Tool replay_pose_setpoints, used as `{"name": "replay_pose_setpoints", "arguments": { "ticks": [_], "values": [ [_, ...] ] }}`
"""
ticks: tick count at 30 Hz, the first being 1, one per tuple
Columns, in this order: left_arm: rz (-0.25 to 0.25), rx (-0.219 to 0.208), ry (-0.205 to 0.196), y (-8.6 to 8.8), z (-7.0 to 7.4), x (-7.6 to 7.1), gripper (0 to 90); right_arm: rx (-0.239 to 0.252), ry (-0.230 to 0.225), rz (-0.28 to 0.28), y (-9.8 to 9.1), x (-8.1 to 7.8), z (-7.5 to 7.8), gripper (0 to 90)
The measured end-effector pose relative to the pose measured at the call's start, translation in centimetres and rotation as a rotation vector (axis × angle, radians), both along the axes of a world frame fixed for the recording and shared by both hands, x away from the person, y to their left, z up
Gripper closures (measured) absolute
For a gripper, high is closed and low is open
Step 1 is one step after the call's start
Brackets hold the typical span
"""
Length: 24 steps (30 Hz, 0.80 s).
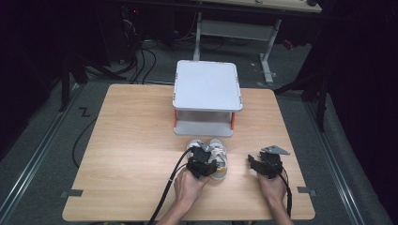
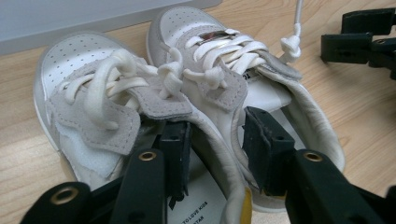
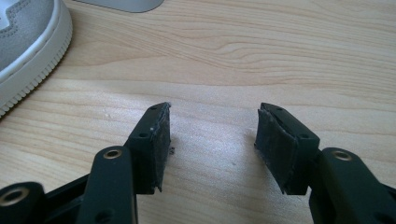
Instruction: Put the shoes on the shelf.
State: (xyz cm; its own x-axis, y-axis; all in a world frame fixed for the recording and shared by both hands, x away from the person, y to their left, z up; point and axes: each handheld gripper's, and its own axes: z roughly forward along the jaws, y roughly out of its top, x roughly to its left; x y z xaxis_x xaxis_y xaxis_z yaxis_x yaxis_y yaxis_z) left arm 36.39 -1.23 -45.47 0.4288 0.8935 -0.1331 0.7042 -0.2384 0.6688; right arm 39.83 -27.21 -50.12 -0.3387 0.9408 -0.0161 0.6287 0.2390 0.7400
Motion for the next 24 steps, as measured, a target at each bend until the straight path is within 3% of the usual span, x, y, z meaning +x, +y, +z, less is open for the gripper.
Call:
{"name": "replay_pose_setpoints", "arguments": {
  "ticks": [6,10,24],
  "values": [
    [0.003,-0.011,0.004,0.2,0.1,-0.2,71.9,0.004,0.002,0.0,0.0,0.0,0.0,44.2],
    [-0.004,0.0,-0.019,0.5,0.2,-0.6,80.1,0.005,0.002,0.001,0.0,0.0,0.0,43.8],
    [-0.055,-0.033,-0.042,2.0,1.0,-1.1,81.7,-0.005,0.001,0.007,0.1,0.0,0.0,43.0]
  ]
}}
